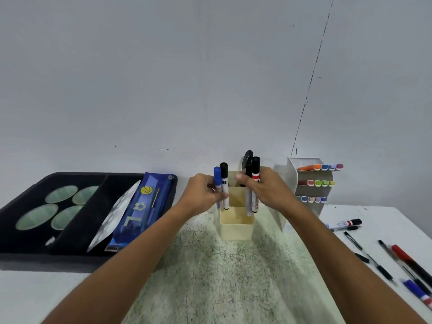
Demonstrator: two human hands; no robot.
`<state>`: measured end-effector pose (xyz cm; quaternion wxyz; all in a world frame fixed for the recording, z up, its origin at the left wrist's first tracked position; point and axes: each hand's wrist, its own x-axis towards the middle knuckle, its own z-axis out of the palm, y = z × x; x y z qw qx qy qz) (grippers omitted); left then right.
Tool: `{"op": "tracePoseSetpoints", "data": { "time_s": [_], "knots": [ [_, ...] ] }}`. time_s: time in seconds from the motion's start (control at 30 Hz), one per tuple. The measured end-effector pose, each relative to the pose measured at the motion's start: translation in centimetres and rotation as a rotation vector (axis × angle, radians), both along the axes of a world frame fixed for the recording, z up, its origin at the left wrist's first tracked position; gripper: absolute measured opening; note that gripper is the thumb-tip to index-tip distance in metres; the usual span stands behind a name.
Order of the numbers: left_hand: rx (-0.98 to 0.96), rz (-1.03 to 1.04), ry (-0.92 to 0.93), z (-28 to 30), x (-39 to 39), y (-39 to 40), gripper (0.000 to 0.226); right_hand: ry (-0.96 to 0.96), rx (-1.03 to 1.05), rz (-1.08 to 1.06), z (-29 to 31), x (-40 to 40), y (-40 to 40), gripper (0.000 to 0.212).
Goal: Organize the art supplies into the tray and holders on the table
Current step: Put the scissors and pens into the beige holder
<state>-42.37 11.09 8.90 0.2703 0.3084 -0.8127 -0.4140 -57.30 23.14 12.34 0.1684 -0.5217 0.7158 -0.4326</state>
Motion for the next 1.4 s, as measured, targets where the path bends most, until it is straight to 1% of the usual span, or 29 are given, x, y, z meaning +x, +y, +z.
{"op": "tracePoseSetpoints", "data": {
  "time_s": [0.07,0.13,0.2,0.27,0.4,0.47,0.53,0.57,0.63,0.77,0.83,0.9,0.93,1.0,1.03,1.1,1.2,1.27,1.33,1.4],
  "knots": [
    [-0.003,0.003,0.005,-0.4,-0.3,-0.3,0.022,-0.022,-0.009,-0.032,-0.3,-0.4,0.0,0.017],
    [-0.025,-0.002,0.015,-0.6,-0.6,-0.4,0.017,-0.048,-0.035,-0.069,-0.5,-0.8,0.1,0.019],
    [-0.059,-0.005,0.025,-0.8,-0.9,-0.4,0.012,-0.036,-0.067,-0.067,-0.9,-1.0,0.2,0.018],
    [-0.099,-0.014,0.025,-1.1,-1.2,-0.4,0.014,0.007,-0.065,-0.037,-1.4,-1.0,0.1,0.019],
    [-0.164,-0.029,0.006,-2.2,-1.7,-0.6,0.010,0.120,0.035,-0.021,-2.9,-1.1,-0.8,0.021],
    [-0.161,-0.041,-0.019,-3.0,-1.9,-0.7,0.019,0.170,0.108,-0.008,-3.6,-1.0,-1.4,0.019],
    [-0.142,-0.059,-0.032,-3.9,-2.0,-0.7,0.030,0.180,0.168,-0.005,-4.4,-0.9,-2.0,0.016],
    [-0.137,-0.070,-0.036,-4.3,-2.1,-0.8,0.031,0.176,0.188,-0.014,-4.7,-0.9,-2.2,0.017],
    [-0.133,-0.079,-0.060,-4.8,-2.3,-0.9,0.022,0.179,0.221,-0.035,-5.2,-0.9,-2.7,0.022],
    [-0.141,-0.085,-0.107,-5.2,-2.7,-1.2,0.027,0.194,0.259,-0.055,-5.8,-0.9,-3.3,0.030],
    [-0.183,-0.103,-0.111,-5.3,-2.7,-1.3,0.020,0.185,0.250,-0.045,-5.9,-1.1,-3.3,0.031],
    [-0.228,-0.134,-0.072,-5.5,-2.5,-1.3,0.010,0.148,0.231,-0.027,-6.1,-1.2,-3.2,0.028],
    [-0.245,-0.141,-0.049,-5.5,-2.4,-1.2,0.013,0.124,0.222,-0.020,-6.2,-1.3,-3.1,0.027],
    [-0.271,-0.121,-0.019,-5.6,-2.1,-1.1,0.033,0.082,0.198,-0.011,-6.5,-1.5,-2.7,0.029],
    [-0.279,-0.105,-0.007,-5.7,-2.0,-1.1,0.038,0.064,0.184,-0.011,-6.6,-1.5,-2.4,0.032],
    [-0.285,-0.089,0.022,-5.7,-1.9,-1.0,0.033,0.035,0.151,-0.023,-6.9,-1.6,-2.1,0.036],
    [-0.300,-0.091,0.009,-5.7,-2.0,-1.2,0.022,-0.042,0.074,-0.055,-7.5,-1.4,-1.8,0.024],
    [-0.293,-0.103,-0.012,-5.6,-2.1,-1.2,0.021,-0.072,0.044,-0.071,-7.9,-1.1,-1.8,0.023],
    [-0.296,-0.091,-0.010,-5.7,-2.0,-1.0,0.027,-0.081,0.032,-0.079,-8.3,-0.9,-1.9,0.022],
    [-0.323,-0.041,0.023,-6.0,-1.5,-0.5,0.039,-0.094,0.016,-0.096,-8.5,-0.6,-1.7,0.027]
  ]
}}
